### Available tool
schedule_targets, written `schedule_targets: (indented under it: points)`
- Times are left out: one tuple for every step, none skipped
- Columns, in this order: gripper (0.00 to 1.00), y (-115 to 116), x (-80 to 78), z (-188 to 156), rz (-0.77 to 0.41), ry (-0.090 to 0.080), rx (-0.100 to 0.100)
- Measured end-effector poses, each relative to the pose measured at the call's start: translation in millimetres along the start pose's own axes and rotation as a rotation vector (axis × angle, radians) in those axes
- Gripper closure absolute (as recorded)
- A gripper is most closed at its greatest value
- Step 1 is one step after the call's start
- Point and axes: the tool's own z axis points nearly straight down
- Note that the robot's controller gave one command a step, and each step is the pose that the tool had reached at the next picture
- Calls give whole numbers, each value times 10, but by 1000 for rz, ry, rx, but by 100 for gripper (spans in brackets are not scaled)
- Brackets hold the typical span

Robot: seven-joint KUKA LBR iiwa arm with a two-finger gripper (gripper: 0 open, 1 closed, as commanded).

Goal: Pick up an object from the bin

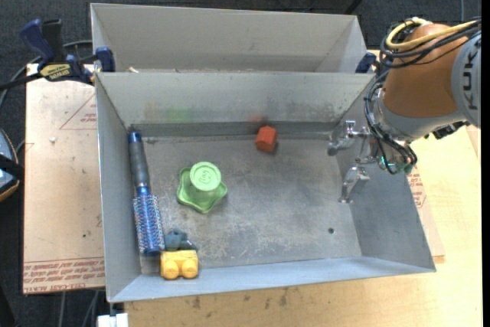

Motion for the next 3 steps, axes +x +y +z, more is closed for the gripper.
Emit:
schedule_targets:
  points:
    - [0, 204, -693, -97, 7, -15, 0]
    - [0, 924, -717, 69, -18, -7, -3]
    - [0, 1674, 329, 50, 9, -1, -3]
